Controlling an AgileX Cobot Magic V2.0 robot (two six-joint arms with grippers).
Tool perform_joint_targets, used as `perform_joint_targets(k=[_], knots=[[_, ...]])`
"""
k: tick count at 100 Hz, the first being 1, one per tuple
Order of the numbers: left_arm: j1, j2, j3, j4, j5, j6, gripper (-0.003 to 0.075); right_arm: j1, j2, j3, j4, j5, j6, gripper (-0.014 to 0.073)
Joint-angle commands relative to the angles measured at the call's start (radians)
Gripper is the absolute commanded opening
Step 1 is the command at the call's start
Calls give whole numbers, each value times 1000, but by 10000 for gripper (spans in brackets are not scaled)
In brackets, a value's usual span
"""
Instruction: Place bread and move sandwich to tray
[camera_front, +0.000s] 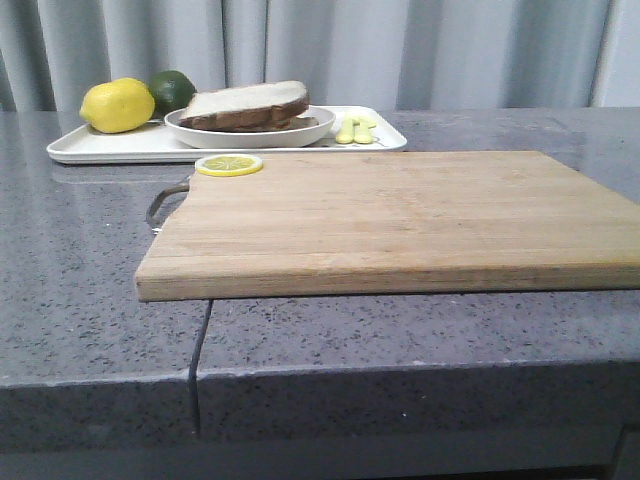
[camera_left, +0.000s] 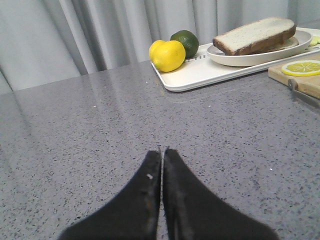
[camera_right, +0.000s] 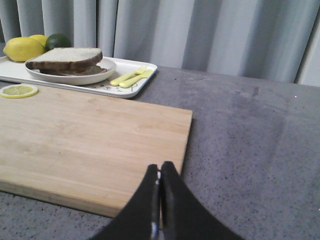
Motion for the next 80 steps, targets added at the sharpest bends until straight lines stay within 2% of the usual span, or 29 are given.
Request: perform_joint_targets(k=[1, 29, 80], knots=[[3, -30, 17, -10, -74, -5, -20, -8, -23, 9, -23, -78, 29, -69], [3, -30, 17, -10, -74, -5, -20, -56, -111, 81, 23, -65, 29, -69], [3, -30, 17, -10, -74, -5, -20, -58, -111, 81, -29, -27, 27, -69]])
